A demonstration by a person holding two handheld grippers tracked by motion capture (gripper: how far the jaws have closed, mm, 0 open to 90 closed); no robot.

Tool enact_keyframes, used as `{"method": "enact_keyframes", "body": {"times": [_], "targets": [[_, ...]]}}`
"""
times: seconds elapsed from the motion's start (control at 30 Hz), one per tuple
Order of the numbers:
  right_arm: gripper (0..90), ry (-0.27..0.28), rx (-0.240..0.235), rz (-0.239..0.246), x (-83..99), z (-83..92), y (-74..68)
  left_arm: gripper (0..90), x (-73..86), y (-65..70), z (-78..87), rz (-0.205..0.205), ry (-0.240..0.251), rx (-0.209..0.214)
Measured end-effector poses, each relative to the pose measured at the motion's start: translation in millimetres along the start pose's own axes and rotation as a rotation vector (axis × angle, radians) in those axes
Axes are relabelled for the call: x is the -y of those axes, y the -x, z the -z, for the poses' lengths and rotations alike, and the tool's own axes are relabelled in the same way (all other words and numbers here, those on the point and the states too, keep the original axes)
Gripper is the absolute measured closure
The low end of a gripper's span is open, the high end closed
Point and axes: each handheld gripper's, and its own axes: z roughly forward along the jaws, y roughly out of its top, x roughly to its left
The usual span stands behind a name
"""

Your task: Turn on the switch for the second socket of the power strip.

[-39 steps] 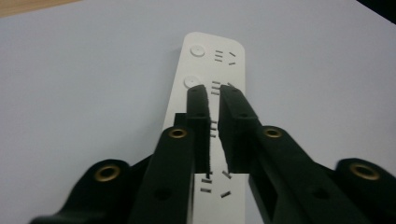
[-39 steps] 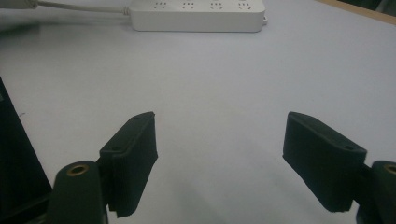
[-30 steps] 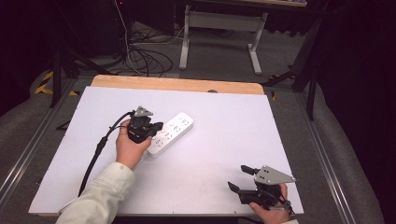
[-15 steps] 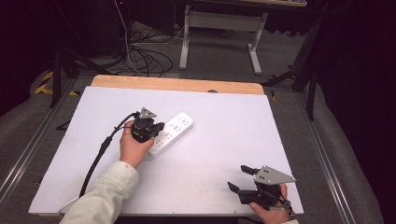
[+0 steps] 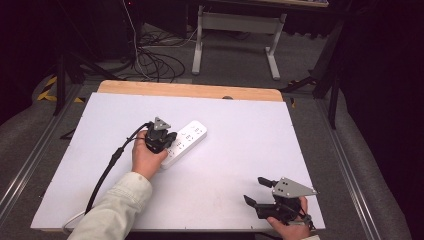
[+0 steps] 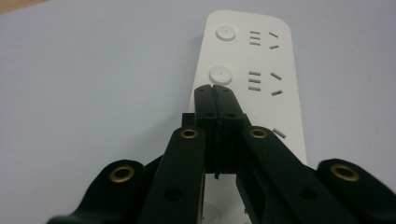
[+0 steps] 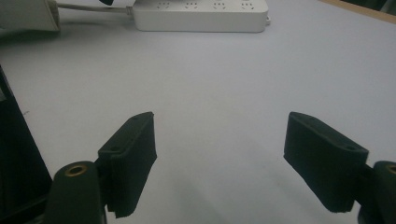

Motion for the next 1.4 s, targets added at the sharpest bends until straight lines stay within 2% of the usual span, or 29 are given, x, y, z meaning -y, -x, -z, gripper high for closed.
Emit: {"method": "enact_keyframes", "body": {"times": [0.23,0.4,0.77,0.97,1.4], "targets": [[25.3,-0.001,-0.001,0.001,-0.1,-0.2,-0.2,90.0,1.1,1.9,-2.0,-0.018,0.009,0.006],[25.1,0.001,-0.002,0.002,-0.1,-0.3,-0.4,90.0,1.7,2.6,-2.3,-0.036,0.016,-0.005],[25.0,0.000,-0.005,0.005,0.1,-0.3,-0.4,90.0,3.6,2.6,-1.5,-0.039,0.021,-0.013],[25.0,-0.002,-0.005,0.005,0.0,-0.4,-0.9,90.0,2.5,1.7,0.1,-0.024,0.002,-0.007],[25.0,-0.005,-0.005,0.007,0.1,-0.6,-0.9,90.0,2.3,3.1,-0.6,-0.031,-0.011,-0.013]]}}
